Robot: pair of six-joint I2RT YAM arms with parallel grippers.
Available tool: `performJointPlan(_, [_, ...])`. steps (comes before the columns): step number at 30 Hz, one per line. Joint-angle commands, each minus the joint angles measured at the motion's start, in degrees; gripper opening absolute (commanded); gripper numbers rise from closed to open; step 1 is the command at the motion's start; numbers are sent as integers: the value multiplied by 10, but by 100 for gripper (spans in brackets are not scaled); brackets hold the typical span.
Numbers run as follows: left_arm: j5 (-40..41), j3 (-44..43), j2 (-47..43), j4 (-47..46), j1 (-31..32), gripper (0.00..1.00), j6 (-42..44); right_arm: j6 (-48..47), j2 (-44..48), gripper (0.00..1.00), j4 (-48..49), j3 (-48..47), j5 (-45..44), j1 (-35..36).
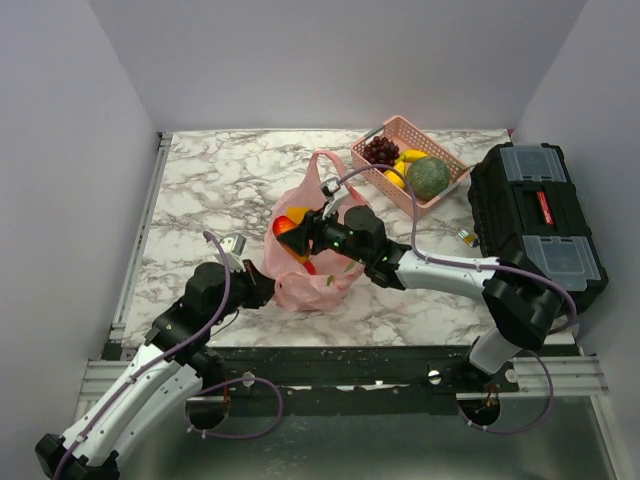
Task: Take the fake fruits out of the plastic bag
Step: Take out the fake fruit from the plastic bag, then place the fake fruit in the bin.
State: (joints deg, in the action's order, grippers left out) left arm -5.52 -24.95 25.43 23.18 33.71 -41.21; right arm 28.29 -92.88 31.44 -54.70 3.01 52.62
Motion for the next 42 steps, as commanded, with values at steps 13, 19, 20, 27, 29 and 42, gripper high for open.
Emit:
performJointPlan(13, [-7, -27, 19, -3, -4, 0, 19, 16, 106, 1, -59, -22, -17, 0])
performJointPlan(19, [50, -77, 52, 45, -3, 0, 73, -30, 180, 1, -114, 0, -109, 0])
performJointPlan(20, [75, -93, 61, 58, -4, 0, 89, -41, 195, 1, -123, 5, -125, 0])
performJointPlan(27, [210, -186, 138, 134, -6, 0, 210, -90, 317, 1, -172, 47, -270, 0])
performJointPlan(29, [236, -194, 147, 129, -7, 0, 239, -99, 344, 1, -190, 52, -306, 0])
performJointPlan(42, [246, -67, 44, -107, -8, 0, 469, -101, 429, 1, -234, 107, -554, 0])
